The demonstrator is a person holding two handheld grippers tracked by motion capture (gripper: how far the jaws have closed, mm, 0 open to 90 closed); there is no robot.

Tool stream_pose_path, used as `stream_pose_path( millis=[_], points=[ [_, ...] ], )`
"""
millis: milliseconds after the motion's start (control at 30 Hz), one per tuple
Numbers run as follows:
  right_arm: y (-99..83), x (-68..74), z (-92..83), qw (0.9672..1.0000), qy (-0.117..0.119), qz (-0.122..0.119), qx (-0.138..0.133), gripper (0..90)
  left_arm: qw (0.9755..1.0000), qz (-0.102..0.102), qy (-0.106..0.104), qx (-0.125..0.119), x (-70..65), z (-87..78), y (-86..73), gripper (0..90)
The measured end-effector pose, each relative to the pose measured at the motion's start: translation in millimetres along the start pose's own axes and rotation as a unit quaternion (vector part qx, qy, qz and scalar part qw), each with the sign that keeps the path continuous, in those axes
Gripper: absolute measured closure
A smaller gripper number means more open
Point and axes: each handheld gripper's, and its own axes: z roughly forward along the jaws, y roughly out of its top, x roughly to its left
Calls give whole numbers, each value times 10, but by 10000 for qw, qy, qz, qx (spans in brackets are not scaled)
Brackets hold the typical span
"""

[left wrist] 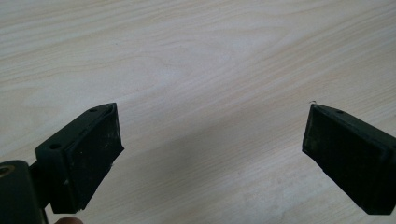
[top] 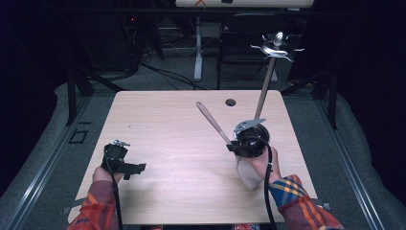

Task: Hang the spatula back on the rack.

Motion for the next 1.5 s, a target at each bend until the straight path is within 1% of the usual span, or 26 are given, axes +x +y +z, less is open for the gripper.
stream_pose_path(
  millis=[133,200,233,333,467,600,733,867,1000,1067,1167,1200,1267,1400,1433,1500],
  points=[
    [-25,-27,-80,9998,-80,79,-147,782,10000,14,-15,20,-5,7,10,45],
    [-39,-43,-112,9997,-99,126,-174,782,10000,6,-36,-8,-10,12,14,44],
    [-56,-66,-132,9996,-122,135,-232,781,10000,-1,-46,-19,-10,12,15,42],
    [-82,-111,-181,9994,-149,222,-209,782,10000,2,-51,-26,-7,11,17,39],
    [-142,-221,-286,9980,-260,466,-342,782,10000,-9,-46,-23,-5,13,17,39],
    [-187,-283,-381,9965,-359,602,-457,782,10000,7,-39,-9,-12,13,20,39],
    [-188,-267,-416,9964,-414,528,-512,782,10000,36,-36,-7,-13,10,22,39],
    [-175,-232,-452,9956,-548,392,-645,782,10000,-2,-43,5,-16,17,20,39],
    [-179,-203,-531,9932,-666,317,-904,782,10000,17,-47,7,-21,19,22,38],
    [-183,-201,-580,9921,-725,249,-997,782,10000,9,-47,11,-18,18,20,37],
    [-192,-201,-646,9899,-792,219,-1151,782,10000,15,-43,34,-17,31,24,37],
    [-201,-199,-664,9893,-807,231,-1192,782,10000,53,-38,36,-18,32,28,38],
    [-218,-203,-693,9887,-810,236,-1238,783,10000,53,-51,25,-27,33,30,38],
    [-243,-208,-739,9862,-894,260,-1369,782,10000,52,-34,28,-21,28,27,38],
    [-246,-214,-753,9859,-873,262,-1406,782,10000,57,-34,21,-22,29,27,38],
    [-258,-209,-774,9842,-918,299,-1482,782,10000,50,-45,22,-28,31,28,38]
  ],
)
